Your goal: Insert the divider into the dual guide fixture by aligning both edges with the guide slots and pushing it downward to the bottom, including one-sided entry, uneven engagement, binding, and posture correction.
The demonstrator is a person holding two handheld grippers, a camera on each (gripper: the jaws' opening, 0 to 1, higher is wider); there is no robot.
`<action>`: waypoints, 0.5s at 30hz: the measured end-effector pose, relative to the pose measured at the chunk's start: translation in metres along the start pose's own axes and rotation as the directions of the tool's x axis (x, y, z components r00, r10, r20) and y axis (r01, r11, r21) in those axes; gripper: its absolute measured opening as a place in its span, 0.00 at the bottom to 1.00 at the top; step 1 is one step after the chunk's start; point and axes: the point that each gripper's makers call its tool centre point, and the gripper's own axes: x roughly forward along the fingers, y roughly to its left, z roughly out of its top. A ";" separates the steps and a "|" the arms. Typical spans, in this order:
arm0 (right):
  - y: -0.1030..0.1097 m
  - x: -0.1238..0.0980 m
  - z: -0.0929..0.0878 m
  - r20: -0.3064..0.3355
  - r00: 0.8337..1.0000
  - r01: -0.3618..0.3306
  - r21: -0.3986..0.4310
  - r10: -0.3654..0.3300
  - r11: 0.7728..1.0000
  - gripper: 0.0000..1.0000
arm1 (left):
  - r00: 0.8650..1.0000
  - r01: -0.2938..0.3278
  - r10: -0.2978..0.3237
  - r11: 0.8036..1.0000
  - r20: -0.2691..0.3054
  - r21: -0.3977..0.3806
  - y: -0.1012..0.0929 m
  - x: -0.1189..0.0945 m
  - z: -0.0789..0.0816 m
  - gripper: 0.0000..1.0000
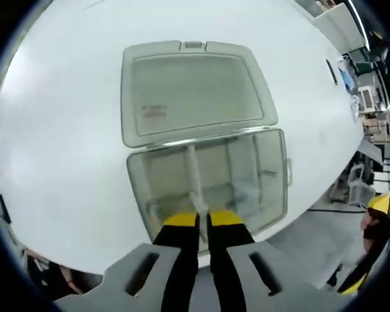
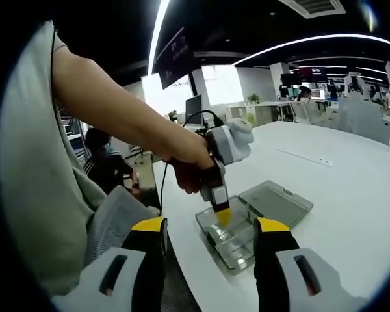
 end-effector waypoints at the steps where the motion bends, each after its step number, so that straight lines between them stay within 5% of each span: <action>1: 0.000 0.000 0.000 0.000 1.000 0.000 0.000 0.000 1.000 0.50 | 1.000 -0.001 0.001 1.000 -0.003 0.000 -0.001 0.000 0.000 0.01; 15: -0.001 -0.002 -0.001 -0.001 1.000 0.008 0.006 -0.008 1.000 0.50 | 0.998 -0.053 0.054 0.998 -0.033 0.033 -0.002 0.005 -0.001 0.00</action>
